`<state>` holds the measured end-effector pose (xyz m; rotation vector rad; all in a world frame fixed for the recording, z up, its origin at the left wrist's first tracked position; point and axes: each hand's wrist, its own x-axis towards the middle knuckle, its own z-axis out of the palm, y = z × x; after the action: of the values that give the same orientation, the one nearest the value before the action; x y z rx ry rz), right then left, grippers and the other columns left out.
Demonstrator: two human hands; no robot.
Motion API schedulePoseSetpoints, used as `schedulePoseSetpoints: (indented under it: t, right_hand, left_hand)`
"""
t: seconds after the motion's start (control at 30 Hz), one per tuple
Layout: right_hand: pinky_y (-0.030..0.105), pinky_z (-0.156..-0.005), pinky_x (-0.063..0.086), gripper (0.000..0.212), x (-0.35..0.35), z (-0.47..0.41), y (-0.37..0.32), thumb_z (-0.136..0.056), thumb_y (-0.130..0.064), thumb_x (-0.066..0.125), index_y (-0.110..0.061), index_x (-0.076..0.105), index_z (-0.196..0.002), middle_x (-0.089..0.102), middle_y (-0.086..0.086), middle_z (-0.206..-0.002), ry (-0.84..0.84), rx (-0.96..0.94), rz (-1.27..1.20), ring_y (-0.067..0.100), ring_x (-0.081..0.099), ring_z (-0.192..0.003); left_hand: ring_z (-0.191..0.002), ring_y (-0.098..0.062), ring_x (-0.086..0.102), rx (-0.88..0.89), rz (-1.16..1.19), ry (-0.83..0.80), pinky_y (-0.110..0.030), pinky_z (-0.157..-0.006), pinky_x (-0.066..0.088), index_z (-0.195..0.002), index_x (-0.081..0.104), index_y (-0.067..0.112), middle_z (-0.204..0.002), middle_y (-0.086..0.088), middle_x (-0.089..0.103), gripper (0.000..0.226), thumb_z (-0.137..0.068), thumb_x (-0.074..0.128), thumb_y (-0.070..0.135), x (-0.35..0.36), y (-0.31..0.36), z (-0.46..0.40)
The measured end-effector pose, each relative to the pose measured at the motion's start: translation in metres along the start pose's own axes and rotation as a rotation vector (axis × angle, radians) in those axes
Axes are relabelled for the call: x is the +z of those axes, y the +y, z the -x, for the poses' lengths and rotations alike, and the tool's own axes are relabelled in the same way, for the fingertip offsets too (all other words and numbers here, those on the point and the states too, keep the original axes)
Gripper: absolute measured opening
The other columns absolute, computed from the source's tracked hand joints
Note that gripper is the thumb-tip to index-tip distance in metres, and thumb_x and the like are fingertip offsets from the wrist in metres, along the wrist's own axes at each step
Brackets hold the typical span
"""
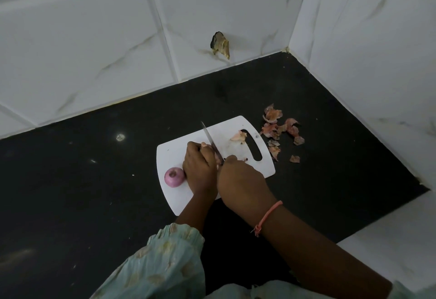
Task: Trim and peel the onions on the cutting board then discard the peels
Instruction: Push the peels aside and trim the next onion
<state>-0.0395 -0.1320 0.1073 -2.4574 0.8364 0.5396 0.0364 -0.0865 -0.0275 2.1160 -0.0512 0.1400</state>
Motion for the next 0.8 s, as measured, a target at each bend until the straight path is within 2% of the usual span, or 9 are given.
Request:
schedulePoseSetpoints:
  t: [0.13,0.33,0.43,0.53,0.57,0.67,0.8]
  right_hand:
    - [0.032,-0.090,0.047,0.030,-0.009,0.002,0.003,-0.103,-0.024,0.042,-0.010,0.045,-0.130,0.058,0.010,-0.128,-0.010,0.005,-0.012,0.023,0.061,-0.112]
    - [0.031,-0.090,0.044,0.032,-0.012,0.000,0.004,-0.102,-0.021,0.046,-0.008,0.046,-0.132,0.056,0.012,-0.130,-0.126,0.026,-0.065,0.025,0.058,-0.116]
    - [0.031,-0.082,0.044,0.028,-0.017,0.000,0.003,-0.100,-0.017,0.049,-0.008,0.049,-0.127,0.059,0.011,-0.116,-0.179,0.045,-0.078,0.025,0.061,-0.103]
    - [0.031,-0.079,0.041,0.027,-0.021,-0.003,-0.003,-0.098,-0.010,0.049,-0.005,0.051,-0.124,0.053,0.009,-0.094,-0.190,0.052,-0.036,0.023,0.055,-0.088]
    - [0.032,-0.081,0.042,0.026,-0.024,-0.003,-0.006,-0.099,-0.010,0.047,-0.003,0.051,-0.124,0.055,0.010,-0.097,-0.185,0.047,-0.034,0.023,0.057,-0.091]
    - [0.034,-0.092,0.045,0.029,-0.026,0.000,-0.008,-0.101,-0.013,0.044,-0.003,0.049,-0.128,0.060,0.015,-0.123,-0.198,0.037,-0.035,0.028,0.061,-0.112]
    - [0.030,-0.080,0.040,0.030,-0.013,0.005,-0.003,-0.099,-0.015,0.050,-0.008,0.049,-0.128,0.058,0.011,-0.125,-0.151,0.062,-0.036,0.025,0.061,-0.110]
  left_hand:
    - [-0.075,-0.024,0.058,0.009,0.024,0.011,-0.041,-0.068,0.047,-0.087,0.047,0.015,-0.081,-0.004,0.062,0.037,-0.095,0.027,0.045,0.000,0.003,0.001]
    - [-0.076,-0.025,0.057,0.026,0.016,0.003,-0.037,-0.068,0.041,-0.087,0.045,0.015,-0.083,-0.007,0.062,0.038,-0.092,0.024,0.046,-0.004,0.008,0.004]
    - [-0.076,-0.024,0.057,0.030,-0.005,-0.009,-0.038,-0.070,0.042,-0.088,0.046,0.015,-0.084,-0.006,0.062,0.034,-0.094,0.028,0.042,-0.006,0.010,0.005]
    - [-0.076,-0.023,0.055,0.028,-0.019,-0.027,-0.039,-0.070,0.042,-0.090,0.047,0.013,-0.085,-0.007,0.062,0.031,-0.095,0.031,0.039,-0.007,0.014,0.007]
    - [-0.076,-0.024,0.055,0.030,-0.022,-0.036,-0.038,-0.070,0.041,-0.091,0.046,0.013,-0.085,-0.007,0.061,0.031,-0.095,0.031,0.040,-0.007,0.014,0.007]
    - [-0.077,-0.024,0.053,0.039,-0.036,-0.038,-0.038,-0.072,0.039,-0.092,0.045,0.015,-0.087,-0.006,0.061,0.032,-0.094,0.030,0.042,-0.007,0.012,0.009]
    - [-0.079,-0.023,0.054,0.022,-0.038,-0.032,-0.038,-0.074,0.040,-0.095,0.048,0.014,-0.090,-0.007,0.062,0.032,-0.095,0.032,0.042,-0.006,0.014,0.010]
